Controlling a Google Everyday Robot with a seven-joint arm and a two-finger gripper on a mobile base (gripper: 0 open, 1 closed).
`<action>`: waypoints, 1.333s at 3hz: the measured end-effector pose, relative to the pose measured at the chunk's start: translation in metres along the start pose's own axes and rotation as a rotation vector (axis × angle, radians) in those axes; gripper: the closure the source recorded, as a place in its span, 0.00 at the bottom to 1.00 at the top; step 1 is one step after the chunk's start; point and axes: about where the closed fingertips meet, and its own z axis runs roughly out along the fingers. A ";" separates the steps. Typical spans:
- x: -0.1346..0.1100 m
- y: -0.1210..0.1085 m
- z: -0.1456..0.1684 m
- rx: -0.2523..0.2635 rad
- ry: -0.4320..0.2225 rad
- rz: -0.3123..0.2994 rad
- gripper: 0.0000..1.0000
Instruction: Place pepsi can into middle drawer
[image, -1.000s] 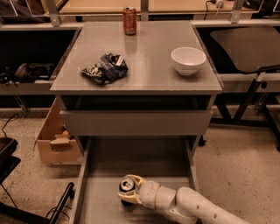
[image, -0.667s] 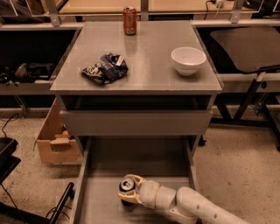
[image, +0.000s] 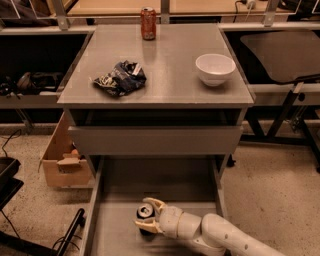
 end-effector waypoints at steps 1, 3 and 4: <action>0.000 0.000 0.000 0.000 0.000 0.000 0.00; -0.052 0.013 -0.018 -0.052 0.060 0.026 0.00; -0.099 0.021 -0.051 -0.123 0.117 0.040 0.00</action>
Offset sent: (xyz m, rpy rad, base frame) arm 0.0000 0.0000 0.0000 0.0000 0.0000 0.0000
